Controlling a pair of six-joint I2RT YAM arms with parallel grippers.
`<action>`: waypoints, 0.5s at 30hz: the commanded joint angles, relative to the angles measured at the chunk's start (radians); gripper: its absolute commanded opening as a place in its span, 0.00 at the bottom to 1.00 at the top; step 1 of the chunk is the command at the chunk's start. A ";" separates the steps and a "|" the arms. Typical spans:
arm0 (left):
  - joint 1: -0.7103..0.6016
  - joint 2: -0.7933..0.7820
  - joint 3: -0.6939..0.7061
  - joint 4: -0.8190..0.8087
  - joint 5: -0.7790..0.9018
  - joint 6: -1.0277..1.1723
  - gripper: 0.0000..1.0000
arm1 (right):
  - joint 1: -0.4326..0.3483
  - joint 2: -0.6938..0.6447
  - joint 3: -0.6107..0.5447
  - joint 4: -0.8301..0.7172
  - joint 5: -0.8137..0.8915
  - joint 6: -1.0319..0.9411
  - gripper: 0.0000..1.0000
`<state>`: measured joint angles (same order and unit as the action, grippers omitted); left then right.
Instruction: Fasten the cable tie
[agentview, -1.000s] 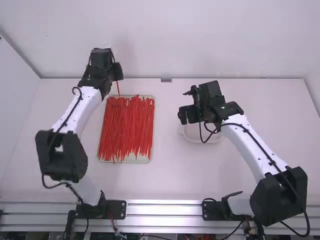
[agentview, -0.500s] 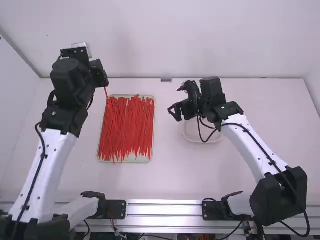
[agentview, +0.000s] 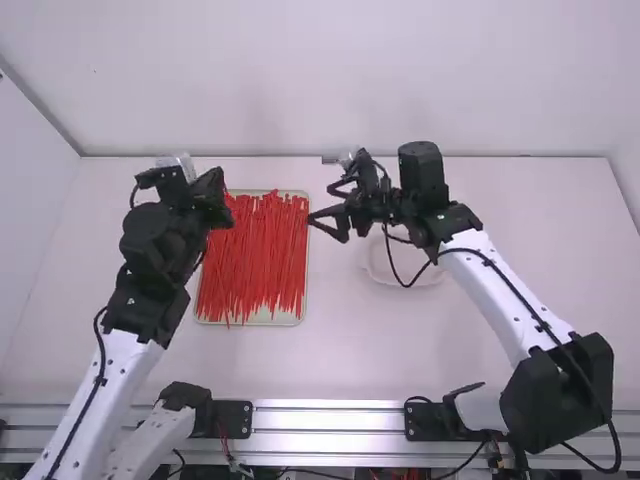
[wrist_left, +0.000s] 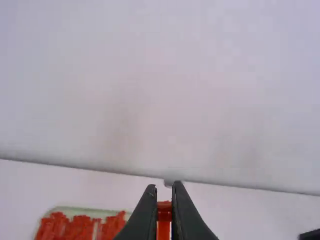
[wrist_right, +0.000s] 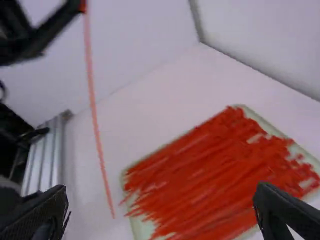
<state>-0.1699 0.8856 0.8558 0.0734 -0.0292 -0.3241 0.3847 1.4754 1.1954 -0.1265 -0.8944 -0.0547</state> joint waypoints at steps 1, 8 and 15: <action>-0.008 -0.021 -0.039 0.038 0.077 -0.067 0.02 | 0.047 -0.011 -0.011 0.018 -0.077 0.003 0.98; -0.029 -0.002 -0.066 0.114 0.153 -0.130 0.02 | 0.129 -0.011 -0.011 0.096 -0.069 0.005 0.97; -0.105 -0.009 -0.066 0.196 0.197 -0.129 0.02 | 0.195 -0.011 -0.011 0.144 0.086 0.087 0.97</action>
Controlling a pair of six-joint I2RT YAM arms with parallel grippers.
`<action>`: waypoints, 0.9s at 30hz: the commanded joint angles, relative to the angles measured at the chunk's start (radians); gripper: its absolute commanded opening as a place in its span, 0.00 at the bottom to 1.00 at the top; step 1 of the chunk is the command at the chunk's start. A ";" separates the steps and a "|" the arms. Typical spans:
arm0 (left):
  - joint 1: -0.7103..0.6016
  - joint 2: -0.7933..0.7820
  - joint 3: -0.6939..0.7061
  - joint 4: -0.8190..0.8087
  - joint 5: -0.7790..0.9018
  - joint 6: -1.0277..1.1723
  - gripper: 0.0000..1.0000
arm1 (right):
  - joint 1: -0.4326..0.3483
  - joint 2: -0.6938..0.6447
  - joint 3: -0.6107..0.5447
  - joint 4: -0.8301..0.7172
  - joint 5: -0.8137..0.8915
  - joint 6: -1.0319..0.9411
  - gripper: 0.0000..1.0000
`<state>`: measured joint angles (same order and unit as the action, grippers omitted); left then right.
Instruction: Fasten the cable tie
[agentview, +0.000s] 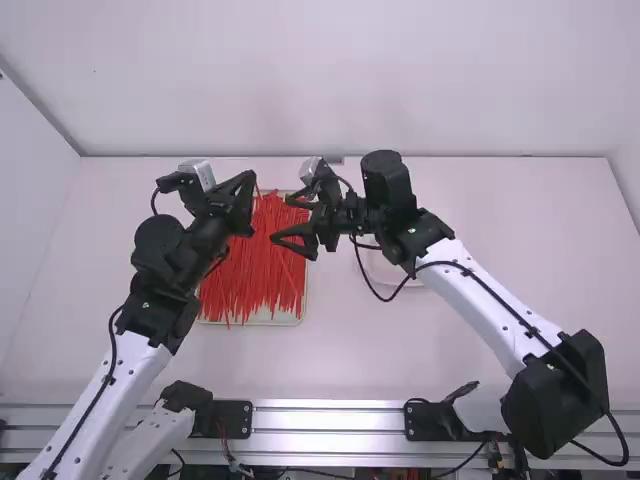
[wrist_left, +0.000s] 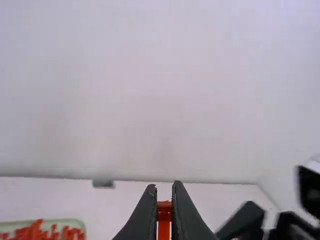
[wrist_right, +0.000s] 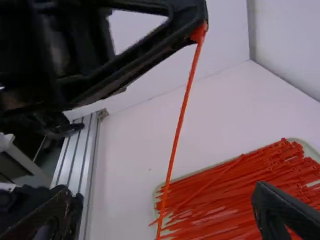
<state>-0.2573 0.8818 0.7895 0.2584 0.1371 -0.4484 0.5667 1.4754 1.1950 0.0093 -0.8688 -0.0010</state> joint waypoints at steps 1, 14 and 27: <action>-0.025 -0.005 0.000 0.020 0.028 -0.004 0.02 | 0.019 -0.011 -0.011 0.011 0.061 0.026 0.97; -0.023 -0.005 0.000 0.125 0.098 -0.046 0.02 | 0.035 -0.011 -0.011 0.031 0.063 0.023 0.51; -0.021 0.006 0.000 0.152 0.111 -0.014 0.27 | 0.002 -0.011 -0.011 0.017 0.058 0.023 0.00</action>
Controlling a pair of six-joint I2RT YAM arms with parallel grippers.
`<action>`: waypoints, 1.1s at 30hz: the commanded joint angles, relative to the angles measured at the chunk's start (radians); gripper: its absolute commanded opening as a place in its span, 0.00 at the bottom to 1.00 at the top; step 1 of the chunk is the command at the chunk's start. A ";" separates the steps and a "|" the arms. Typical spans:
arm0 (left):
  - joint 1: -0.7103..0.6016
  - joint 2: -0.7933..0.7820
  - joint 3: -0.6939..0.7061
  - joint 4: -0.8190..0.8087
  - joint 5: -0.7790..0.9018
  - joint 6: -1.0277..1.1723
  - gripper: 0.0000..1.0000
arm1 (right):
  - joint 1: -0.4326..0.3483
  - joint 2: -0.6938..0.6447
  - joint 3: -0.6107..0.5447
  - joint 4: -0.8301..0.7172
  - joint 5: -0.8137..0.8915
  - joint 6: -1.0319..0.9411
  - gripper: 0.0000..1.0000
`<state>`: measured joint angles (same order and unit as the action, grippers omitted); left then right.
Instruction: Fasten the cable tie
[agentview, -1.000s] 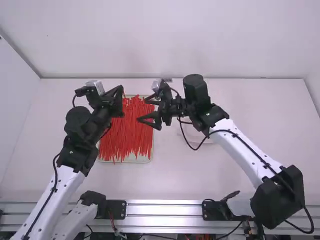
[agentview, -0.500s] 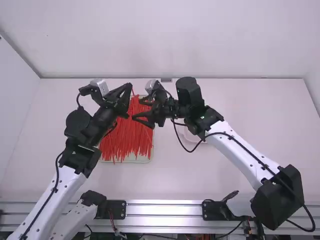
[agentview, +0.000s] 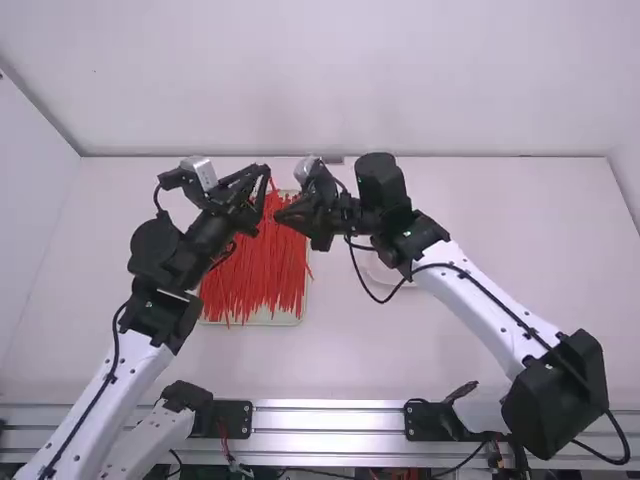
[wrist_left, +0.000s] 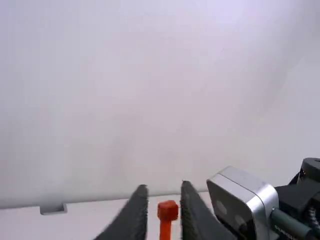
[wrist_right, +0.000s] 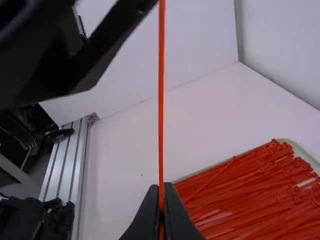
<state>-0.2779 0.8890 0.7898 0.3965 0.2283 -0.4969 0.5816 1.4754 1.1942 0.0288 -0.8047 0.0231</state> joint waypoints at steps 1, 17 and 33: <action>0.004 -0.002 0.000 0.024 0.035 0.057 0.30 | -0.022 -0.011 -0.010 -0.003 -0.010 -0.002 0.00; 0.003 0.021 0.129 -0.120 0.105 0.311 0.77 | -0.272 -0.011 -0.010 0.066 -0.251 -0.058 0.00; 0.055 0.298 0.473 -0.348 0.653 0.568 0.99 | -0.372 -0.011 -0.010 0.214 -0.589 -0.054 0.00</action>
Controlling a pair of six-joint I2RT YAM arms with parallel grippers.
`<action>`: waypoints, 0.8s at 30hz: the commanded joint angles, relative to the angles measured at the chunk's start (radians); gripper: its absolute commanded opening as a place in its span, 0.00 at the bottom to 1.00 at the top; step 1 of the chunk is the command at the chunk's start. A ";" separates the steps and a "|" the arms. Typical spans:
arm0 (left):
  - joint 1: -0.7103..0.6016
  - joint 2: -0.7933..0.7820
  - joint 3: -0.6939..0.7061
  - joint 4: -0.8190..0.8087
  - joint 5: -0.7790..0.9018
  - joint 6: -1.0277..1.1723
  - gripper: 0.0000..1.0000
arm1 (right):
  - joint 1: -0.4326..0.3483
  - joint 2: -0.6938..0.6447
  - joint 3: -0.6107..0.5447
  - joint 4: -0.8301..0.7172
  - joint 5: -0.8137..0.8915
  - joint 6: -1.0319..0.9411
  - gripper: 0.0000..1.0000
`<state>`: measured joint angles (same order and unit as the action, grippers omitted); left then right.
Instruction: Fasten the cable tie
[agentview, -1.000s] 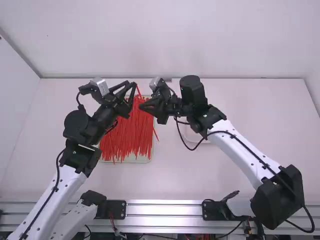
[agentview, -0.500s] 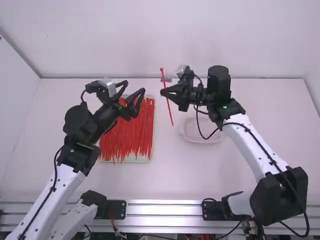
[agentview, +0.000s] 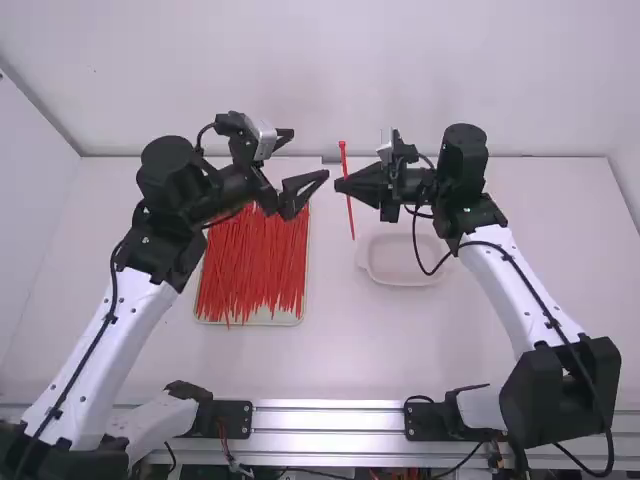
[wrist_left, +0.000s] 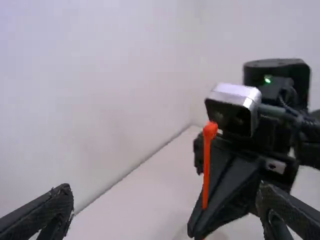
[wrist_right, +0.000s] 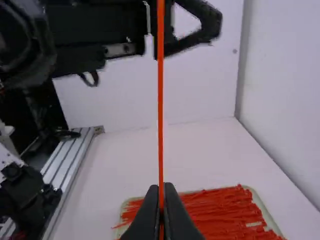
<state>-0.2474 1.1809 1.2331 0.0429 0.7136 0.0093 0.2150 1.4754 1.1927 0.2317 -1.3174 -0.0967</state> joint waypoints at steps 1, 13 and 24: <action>0.046 0.013 0.029 0.023 0.237 0.062 0.99 | -0.006 -0.011 -0.009 0.034 -0.077 0.093 0.00; 0.124 0.087 0.029 0.382 0.530 -0.269 0.96 | 0.086 -0.011 -0.009 0.190 -0.069 0.206 0.00; 0.122 0.154 0.029 0.541 0.614 -0.464 0.76 | 0.121 -0.011 -0.009 0.270 -0.042 0.258 0.00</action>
<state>-0.1226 1.3315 1.2354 0.5804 1.2945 -0.4076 0.3328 1.4754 1.1908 0.4957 -1.3682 0.1383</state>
